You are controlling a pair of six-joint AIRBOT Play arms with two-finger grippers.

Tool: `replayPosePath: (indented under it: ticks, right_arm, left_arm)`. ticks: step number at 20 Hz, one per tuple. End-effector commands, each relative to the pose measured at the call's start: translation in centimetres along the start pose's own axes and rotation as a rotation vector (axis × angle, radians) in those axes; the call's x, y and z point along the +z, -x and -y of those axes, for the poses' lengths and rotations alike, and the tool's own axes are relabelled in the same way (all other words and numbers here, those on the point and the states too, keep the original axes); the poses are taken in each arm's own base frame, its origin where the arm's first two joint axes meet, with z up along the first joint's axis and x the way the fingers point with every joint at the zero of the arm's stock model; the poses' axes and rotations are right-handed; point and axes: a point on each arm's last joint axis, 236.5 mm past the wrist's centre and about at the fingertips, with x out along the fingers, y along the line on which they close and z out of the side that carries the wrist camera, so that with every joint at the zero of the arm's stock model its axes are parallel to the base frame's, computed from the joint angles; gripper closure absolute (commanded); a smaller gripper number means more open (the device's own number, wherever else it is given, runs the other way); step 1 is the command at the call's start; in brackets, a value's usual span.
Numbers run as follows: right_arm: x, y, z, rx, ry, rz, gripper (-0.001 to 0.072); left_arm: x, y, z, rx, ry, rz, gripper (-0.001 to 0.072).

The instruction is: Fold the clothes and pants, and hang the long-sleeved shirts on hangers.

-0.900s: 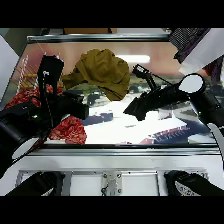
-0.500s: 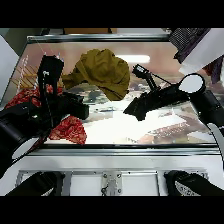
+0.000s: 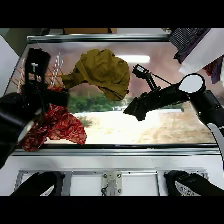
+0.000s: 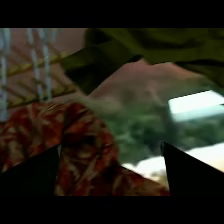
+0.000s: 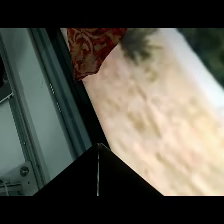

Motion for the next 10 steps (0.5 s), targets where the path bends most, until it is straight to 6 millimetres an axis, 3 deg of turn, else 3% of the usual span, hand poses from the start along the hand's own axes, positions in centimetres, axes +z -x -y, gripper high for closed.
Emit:
replayPosePath:
  ticks: [1, 3, 5, 7, 10]
  right_arm:
    - [0.0, 0.0, 0.0, 0.001, 0.000, 0.000, 0.0696]
    - [0.0, 0.0, 0.0, 0.001, 0.000, 0.000, 0.0696]
    - [0.0, 0.0, 0.0, 0.001, 0.000, 0.000, 0.0695]
    - [0.0, 0.0, 0.0, 0.001, 0.000, 0.000, 0.0696]
    - [0.0, 0.0, 0.0, 0.001, 0.000, -0.001, 0.0696]
  left_arm:
    - [-6.3, -4.2, -11.4, 0.299, 0.123, -0.261, 0.0025]
    - [-10.7, -7.2, -14.6, 0.316, 0.307, -0.390, 0.0025]
    - [-14.7, -10.2, -16.0, 0.275, 0.493, -0.483, 0.0025]
    - [-17.8, -12.7, -16.4, 0.217, 0.615, -0.551, 0.0025]
    - [-22.0, -15.0, -15.7, 0.165, 0.644, -0.681, 0.0025]
